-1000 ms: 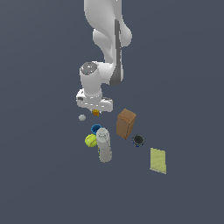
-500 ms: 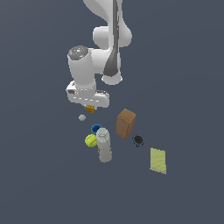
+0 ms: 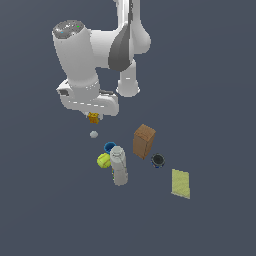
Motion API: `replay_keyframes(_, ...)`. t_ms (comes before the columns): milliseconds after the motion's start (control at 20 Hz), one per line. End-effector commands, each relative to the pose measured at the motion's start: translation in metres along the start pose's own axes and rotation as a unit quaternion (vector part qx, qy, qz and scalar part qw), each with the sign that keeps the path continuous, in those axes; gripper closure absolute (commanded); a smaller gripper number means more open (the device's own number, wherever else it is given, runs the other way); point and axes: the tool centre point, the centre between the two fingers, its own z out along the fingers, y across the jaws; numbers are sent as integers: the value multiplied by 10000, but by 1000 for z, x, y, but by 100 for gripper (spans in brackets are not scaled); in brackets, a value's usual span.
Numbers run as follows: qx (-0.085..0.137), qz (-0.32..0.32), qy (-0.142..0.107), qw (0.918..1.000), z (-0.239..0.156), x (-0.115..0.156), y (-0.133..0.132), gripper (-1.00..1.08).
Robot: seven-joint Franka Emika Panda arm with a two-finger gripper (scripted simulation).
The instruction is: Pick up a designated object from a clutter of objects.
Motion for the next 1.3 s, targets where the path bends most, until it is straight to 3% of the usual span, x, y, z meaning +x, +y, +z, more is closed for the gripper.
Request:
replay_keyframes(0, 1, -2, -2, 10000, -23, 11, 3, 108)
replay_keyframes(750, 9, -10, -1, 10000, -131, 72, 18, 108)
replay_keyframes(1250, 9, -10, -1, 10000, -173, 97, 23, 108)
